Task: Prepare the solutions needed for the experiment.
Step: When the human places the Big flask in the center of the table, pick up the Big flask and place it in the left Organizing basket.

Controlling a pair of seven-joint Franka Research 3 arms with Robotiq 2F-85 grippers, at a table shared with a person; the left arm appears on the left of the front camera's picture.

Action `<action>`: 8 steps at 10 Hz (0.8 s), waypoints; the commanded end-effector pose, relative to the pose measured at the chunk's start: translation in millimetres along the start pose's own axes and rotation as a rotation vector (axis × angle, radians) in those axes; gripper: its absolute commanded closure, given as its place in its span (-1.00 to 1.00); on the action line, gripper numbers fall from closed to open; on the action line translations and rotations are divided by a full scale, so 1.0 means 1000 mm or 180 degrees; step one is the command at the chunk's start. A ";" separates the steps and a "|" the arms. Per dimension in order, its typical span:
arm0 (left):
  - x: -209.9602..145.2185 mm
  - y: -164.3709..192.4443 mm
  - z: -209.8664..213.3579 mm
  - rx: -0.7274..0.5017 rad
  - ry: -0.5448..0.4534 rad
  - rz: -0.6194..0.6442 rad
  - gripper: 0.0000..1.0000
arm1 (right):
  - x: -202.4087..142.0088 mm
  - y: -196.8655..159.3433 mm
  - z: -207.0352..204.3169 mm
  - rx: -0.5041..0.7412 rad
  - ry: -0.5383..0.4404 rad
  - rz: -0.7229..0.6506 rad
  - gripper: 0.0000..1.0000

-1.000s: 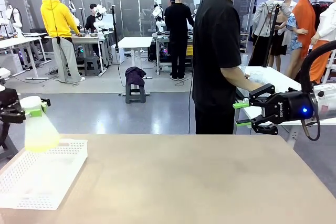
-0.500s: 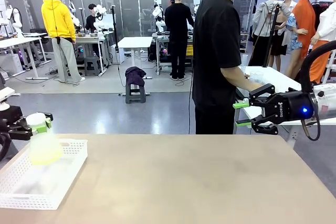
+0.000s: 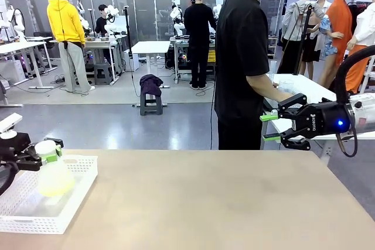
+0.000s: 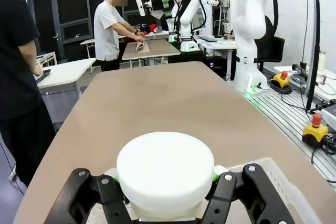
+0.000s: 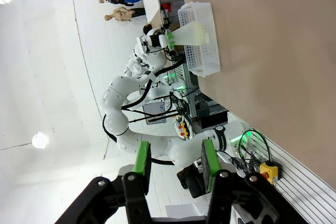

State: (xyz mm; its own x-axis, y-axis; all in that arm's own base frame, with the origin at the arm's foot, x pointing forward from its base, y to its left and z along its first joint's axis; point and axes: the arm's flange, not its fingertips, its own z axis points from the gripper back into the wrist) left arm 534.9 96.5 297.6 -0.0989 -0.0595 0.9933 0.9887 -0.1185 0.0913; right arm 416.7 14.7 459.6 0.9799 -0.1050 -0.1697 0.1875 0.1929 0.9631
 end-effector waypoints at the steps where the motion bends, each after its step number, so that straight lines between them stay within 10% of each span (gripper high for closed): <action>1: -0.009 0.002 -0.001 -0.0064 -0.0054 -0.0108 1.00 | -0.001 0.002 0.001 0.0016 -0.0002 0.0018 0.00; 7: -0.036 0.006 -0.004 -0.0168 0.0012 0.0040 1.00 | -0.001 0.002 0.001 0.0016 -0.0002 0.0018 0.00; 8: -0.038 0.005 -0.004 -0.0216 -0.0017 0.0050 0.15 | -0.001 0.002 0.001 0.0016 -0.0002 0.0018 0.00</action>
State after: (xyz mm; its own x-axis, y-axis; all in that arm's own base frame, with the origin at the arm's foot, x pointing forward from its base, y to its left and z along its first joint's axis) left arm 540.4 93.2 270.8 -0.0881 -0.0431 0.9952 0.9862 -0.1442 0.0811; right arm 416.7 14.7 459.6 0.9799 -0.1050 -0.1697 0.1875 0.1929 0.9631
